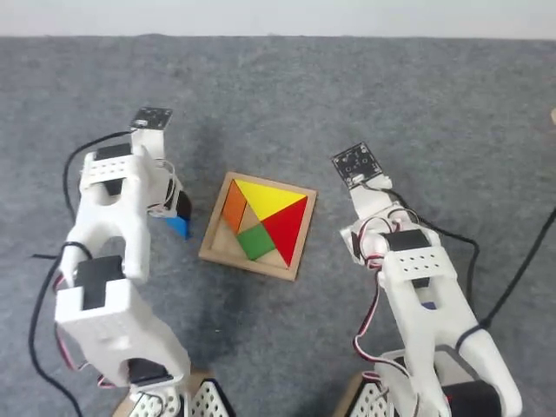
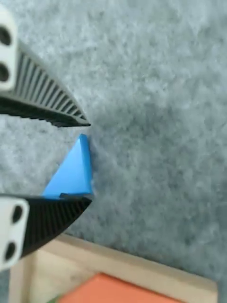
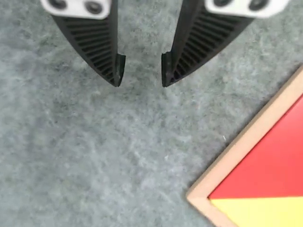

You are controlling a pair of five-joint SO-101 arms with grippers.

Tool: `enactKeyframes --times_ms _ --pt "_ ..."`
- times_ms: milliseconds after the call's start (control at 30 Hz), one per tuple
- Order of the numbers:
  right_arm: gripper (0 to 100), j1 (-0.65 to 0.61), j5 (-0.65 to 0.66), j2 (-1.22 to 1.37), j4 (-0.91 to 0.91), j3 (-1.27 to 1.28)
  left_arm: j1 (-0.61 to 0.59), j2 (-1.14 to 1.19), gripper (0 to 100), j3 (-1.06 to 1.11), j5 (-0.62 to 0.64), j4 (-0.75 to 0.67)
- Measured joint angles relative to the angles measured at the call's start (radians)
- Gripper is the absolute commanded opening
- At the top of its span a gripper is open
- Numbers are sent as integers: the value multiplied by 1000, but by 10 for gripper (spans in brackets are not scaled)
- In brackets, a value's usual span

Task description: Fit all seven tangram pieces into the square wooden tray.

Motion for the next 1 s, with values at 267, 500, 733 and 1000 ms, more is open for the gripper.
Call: enactKeyframes --times_ms 267,500,733,1000 --pt "145 2 0 0 5 0 124 0 221 34 0 25" --pt "147 49 2 0 175 -43 255 0 221 46 -12 118" --pt "147 143 2 0 222 -69 267 -26 221 48 -12 130" --pt "145 126 -2 0 176 -29 37 -224 222 141 58 37"
